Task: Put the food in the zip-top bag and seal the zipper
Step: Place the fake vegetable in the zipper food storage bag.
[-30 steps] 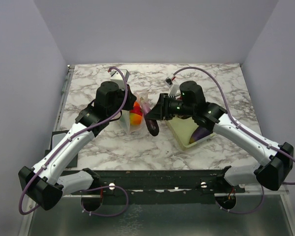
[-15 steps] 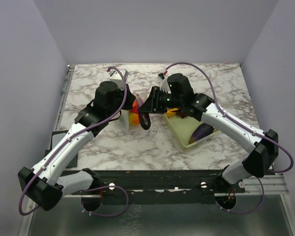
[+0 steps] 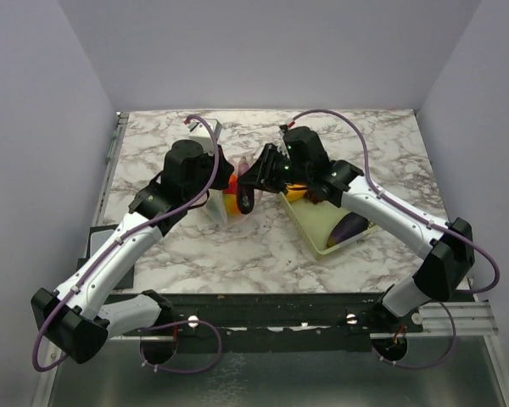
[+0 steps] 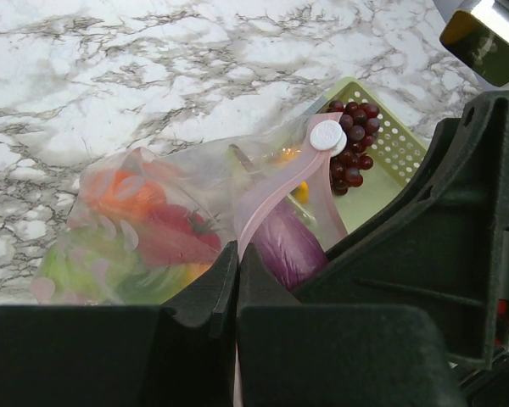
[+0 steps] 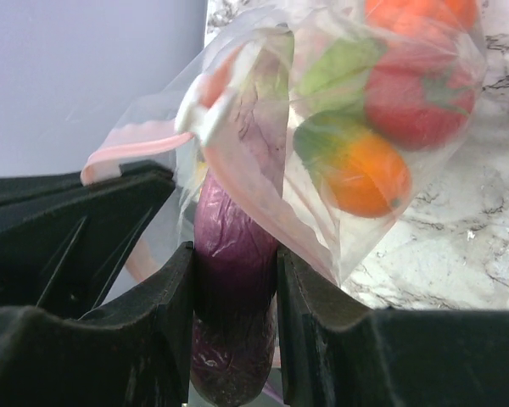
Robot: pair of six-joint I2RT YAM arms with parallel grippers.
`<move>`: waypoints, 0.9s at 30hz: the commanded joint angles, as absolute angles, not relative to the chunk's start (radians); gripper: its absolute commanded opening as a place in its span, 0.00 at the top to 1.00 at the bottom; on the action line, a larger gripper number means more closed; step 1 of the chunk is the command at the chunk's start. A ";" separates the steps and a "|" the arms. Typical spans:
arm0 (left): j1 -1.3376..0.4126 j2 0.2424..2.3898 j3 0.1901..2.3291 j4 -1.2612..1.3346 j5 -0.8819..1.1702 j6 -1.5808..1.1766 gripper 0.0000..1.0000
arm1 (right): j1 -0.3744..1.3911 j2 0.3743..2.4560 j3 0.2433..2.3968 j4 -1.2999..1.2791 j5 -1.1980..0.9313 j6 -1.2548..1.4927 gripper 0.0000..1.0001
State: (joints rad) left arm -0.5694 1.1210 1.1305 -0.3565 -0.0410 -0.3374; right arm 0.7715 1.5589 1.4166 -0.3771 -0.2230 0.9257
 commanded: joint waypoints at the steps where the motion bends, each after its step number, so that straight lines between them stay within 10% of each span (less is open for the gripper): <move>1: -0.569 1.104 1.124 -0.333 -0.005 -0.341 1.00 | 0.777 1.539 1.381 -0.311 -0.095 1.014 0.80; 16: -0.568 1.107 1.121 -0.326 -0.001 -0.350 1.00 | 0.812 1.619 1.400 -0.284 0.164 1.092 0.77; 27: -0.569 1.106 1.120 -0.323 -0.001 -0.353 1.00 | 0.836 1.659 1.442 -0.257 0.215 1.072 0.40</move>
